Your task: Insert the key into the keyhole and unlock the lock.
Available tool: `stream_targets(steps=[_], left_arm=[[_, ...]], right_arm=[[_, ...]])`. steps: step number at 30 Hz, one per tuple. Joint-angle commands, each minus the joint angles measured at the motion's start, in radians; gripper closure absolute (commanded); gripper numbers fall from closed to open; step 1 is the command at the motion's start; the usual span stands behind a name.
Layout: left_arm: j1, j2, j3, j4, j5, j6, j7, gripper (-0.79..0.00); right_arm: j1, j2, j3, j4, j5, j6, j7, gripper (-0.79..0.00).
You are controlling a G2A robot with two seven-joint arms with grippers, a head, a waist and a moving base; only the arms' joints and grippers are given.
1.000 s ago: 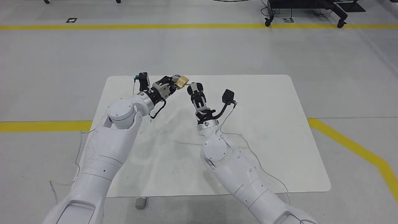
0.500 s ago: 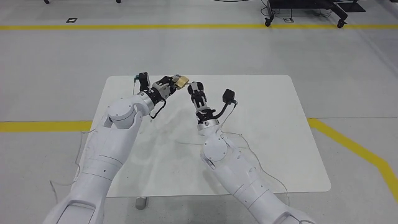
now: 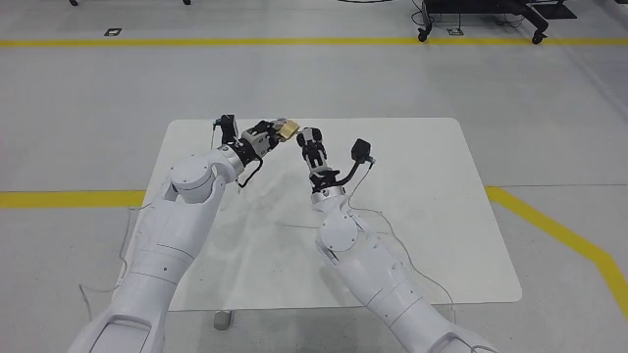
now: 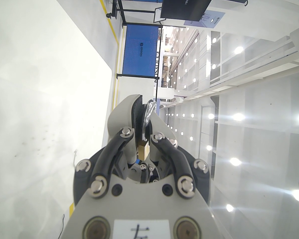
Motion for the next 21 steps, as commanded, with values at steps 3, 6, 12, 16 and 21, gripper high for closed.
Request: stream_targets(steps=[3,6,12,16,21], left_arm=[[0.0,-0.001,-0.002,0.003,-0.011,0.009,-0.005,0.0],[-0.003,-0.001,-0.004,0.009,-0.019,0.017,-0.008,0.0],[-0.007,-0.003,-0.006,0.016,-0.027,0.021,-0.004,0.0],[-0.008,-0.004,-0.007,0.019,-0.032,0.024,-0.003,0.0],[-0.014,-0.002,-0.014,0.025,-0.028,0.026,-0.009,0.0]], right_arm=[[0.001,-0.006,-0.01,0.009,-0.009,0.004,0.002,0.0],[0.0,-0.009,-0.013,0.015,-0.013,0.002,0.002,0.0],[-0.003,-0.013,-0.009,0.019,-0.021,0.0,0.006,0.0],[-0.009,-0.015,-0.003,0.018,-0.026,-0.007,0.008,0.0],[-0.018,-0.009,0.02,0.011,-0.057,-0.04,0.007,0.0]])
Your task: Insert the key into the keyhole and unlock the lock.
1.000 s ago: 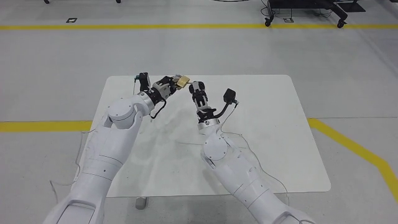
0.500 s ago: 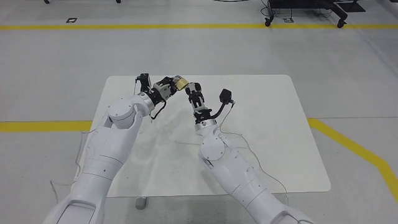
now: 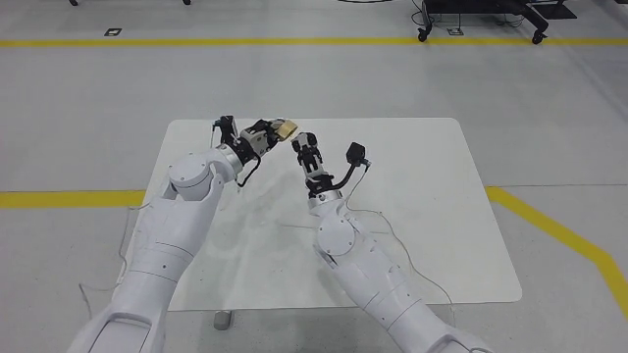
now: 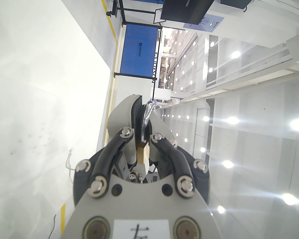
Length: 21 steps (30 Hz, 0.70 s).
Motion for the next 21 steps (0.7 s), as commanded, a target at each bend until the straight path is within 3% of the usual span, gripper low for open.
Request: stream_targets(steps=[1,6,11,15,21], left_arm=[[-0.004,0.002,-0.001,0.001,0.019,0.0,-0.007,0.0],[-0.017,0.014,0.005,0.001,0.093,0.005,-0.093,0.0],[-0.026,0.024,0.01,0.004,0.151,0.001,-0.163,0.0],[-0.026,0.024,0.018,-0.002,0.153,-0.015,-0.189,0.0],[-0.024,0.025,0.025,-0.008,0.148,-0.057,-0.236,0.0]], right_arm=[[-0.005,0.006,0.014,-0.007,-0.028,-0.03,0.0,0.0],[-0.023,0.036,0.049,-0.038,-0.283,-0.102,-0.044,0.0],[-0.069,0.058,0.081,-0.092,-0.51,-0.064,-0.139,0.0],[-0.099,0.067,0.104,-0.119,-0.551,-0.034,-0.157,0.0],[-0.104,0.067,0.124,-0.121,-0.432,-0.06,-0.077,0.0]])
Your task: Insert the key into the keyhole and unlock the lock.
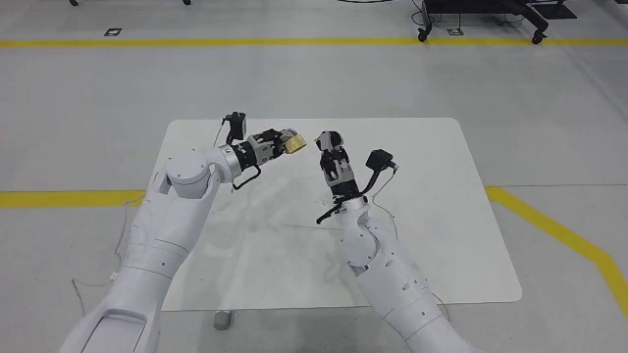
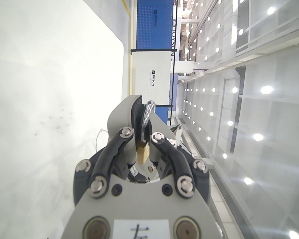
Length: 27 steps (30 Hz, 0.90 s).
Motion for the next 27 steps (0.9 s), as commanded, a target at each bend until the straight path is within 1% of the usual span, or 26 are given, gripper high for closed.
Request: stream_targets(steps=[1,5,11,21,27], left_arm=[[0.001,0.001,0.0,0.001,-0.003,-0.011,-0.012,0.0],[-0.001,0.002,0.003,0.003,-0.001,-0.014,-0.019,0.0],[-0.002,0.002,0.006,0.003,-0.003,-0.019,-0.027,0.0],[-0.004,0.002,0.012,0.008,-0.021,-0.017,-0.04,0.0],[-0.007,0.002,0.015,0.013,-0.029,-0.015,-0.044,0.0]], right_arm=[[0.004,-0.001,0.003,0.005,0.039,-0.005,0.028,0.0],[0.015,-0.004,0.003,0.014,0.098,-0.023,0.068,0.0],[0.027,-0.006,0.005,0.024,0.148,-0.037,0.105,0.0],[0.033,-0.005,0.006,0.031,0.152,-0.037,0.123,0.0],[0.037,-0.005,0.007,0.036,0.171,-0.056,0.147,0.0]])
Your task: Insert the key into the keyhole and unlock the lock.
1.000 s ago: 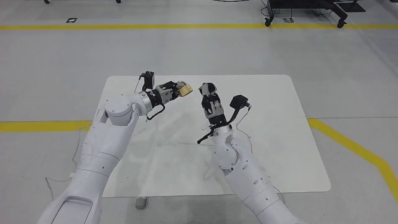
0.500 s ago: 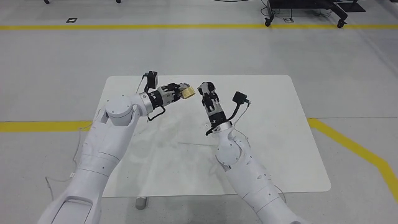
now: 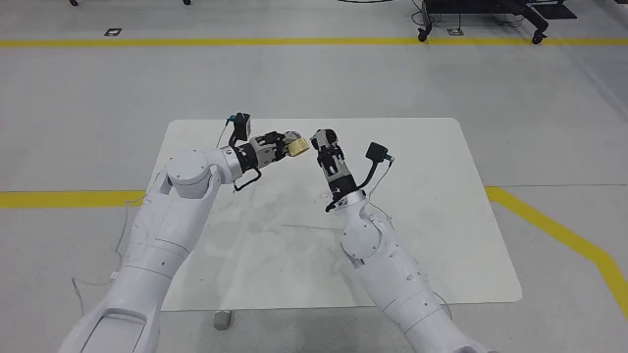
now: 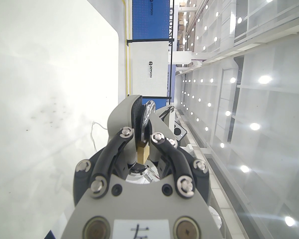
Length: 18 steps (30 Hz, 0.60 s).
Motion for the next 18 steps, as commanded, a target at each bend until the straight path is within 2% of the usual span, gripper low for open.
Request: stream_targets(steps=[1,18], left_arm=[[-0.002,0.0,0.001,0.003,-0.006,0.003,-0.008,0.0],[-0.024,-0.004,0.003,0.051,-0.081,0.035,-0.039,0.0]], right_arm=[[0.002,0.0,0.0,0.003,0.009,-0.009,0.015,0.0],[0.023,0.0,0.008,0.042,0.107,-0.07,0.092,0.0]])
